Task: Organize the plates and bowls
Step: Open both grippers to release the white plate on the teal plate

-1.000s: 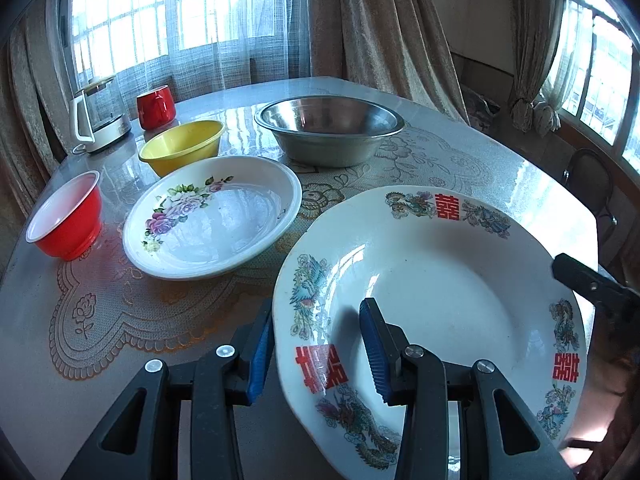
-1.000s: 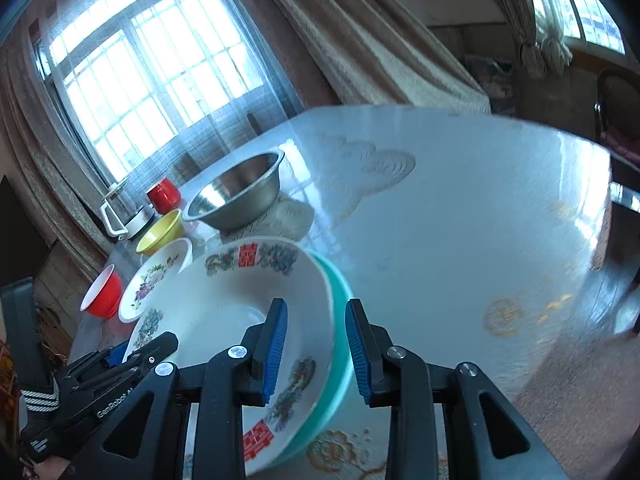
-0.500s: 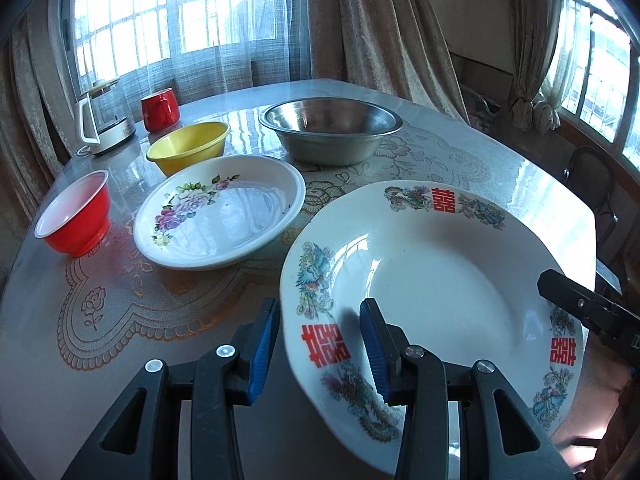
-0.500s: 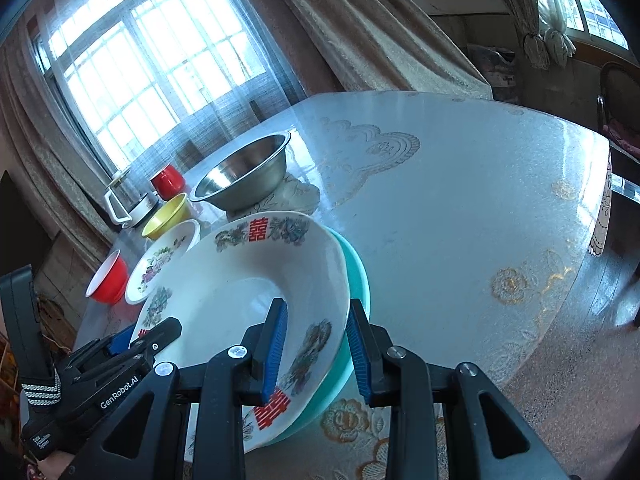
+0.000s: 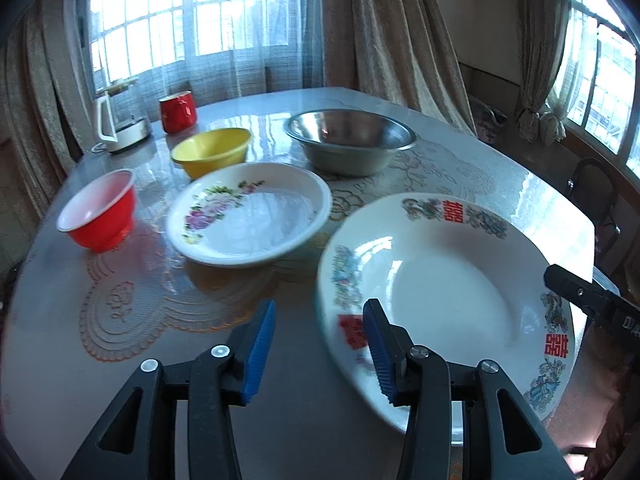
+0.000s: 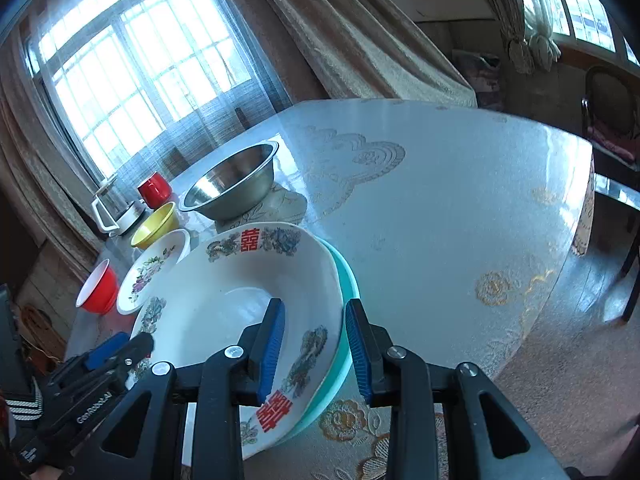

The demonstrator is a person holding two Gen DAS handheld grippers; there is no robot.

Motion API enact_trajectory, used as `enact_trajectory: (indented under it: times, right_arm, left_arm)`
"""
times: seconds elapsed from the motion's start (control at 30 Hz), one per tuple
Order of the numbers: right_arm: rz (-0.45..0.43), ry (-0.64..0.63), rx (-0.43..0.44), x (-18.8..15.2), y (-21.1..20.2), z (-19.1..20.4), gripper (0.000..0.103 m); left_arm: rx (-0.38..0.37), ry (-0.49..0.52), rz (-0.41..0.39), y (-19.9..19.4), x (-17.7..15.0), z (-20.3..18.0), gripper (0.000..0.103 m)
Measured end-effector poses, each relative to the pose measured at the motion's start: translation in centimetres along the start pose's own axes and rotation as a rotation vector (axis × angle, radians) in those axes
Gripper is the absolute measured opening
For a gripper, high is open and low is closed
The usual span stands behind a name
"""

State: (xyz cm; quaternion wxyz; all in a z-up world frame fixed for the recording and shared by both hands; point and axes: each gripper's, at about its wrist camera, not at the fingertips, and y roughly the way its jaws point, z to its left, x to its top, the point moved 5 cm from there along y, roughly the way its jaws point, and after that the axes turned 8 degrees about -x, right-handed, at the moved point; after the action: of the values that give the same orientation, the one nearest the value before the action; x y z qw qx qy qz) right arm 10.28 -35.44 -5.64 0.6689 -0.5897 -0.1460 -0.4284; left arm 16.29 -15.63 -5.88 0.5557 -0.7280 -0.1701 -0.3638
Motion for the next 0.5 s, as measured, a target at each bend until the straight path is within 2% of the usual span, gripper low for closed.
enact_trajectory:
  times: [0.13,0.3,0.37,0.5]
  right_arm:
    - [-0.01,0.0,-0.021,0.3,-0.3,0.4,0.038]
    - [-0.021,-0.001,-0.043,0.7,-0.4,0.8,0.038]
    - [-0.03,0.003,-0.053,1.0,-0.7,0.9,0.038]
    - [-0.06,-0.024,-0.067,1.9,-1.3,1.9,0.04]
  left_arm:
    - [0.013,-0.031,-0.013,-0.9,0.1,1.5,0.053]
    - [0.041,-0.069,-0.018,-1.6,0.0,3.7,0.059]
    - [0.055,-0.092,-0.018,-1.8,-0.1,4.9,0.065]
    - [0.087,-0.148,-0.029,-1.9,0.0,7.3,0.07]
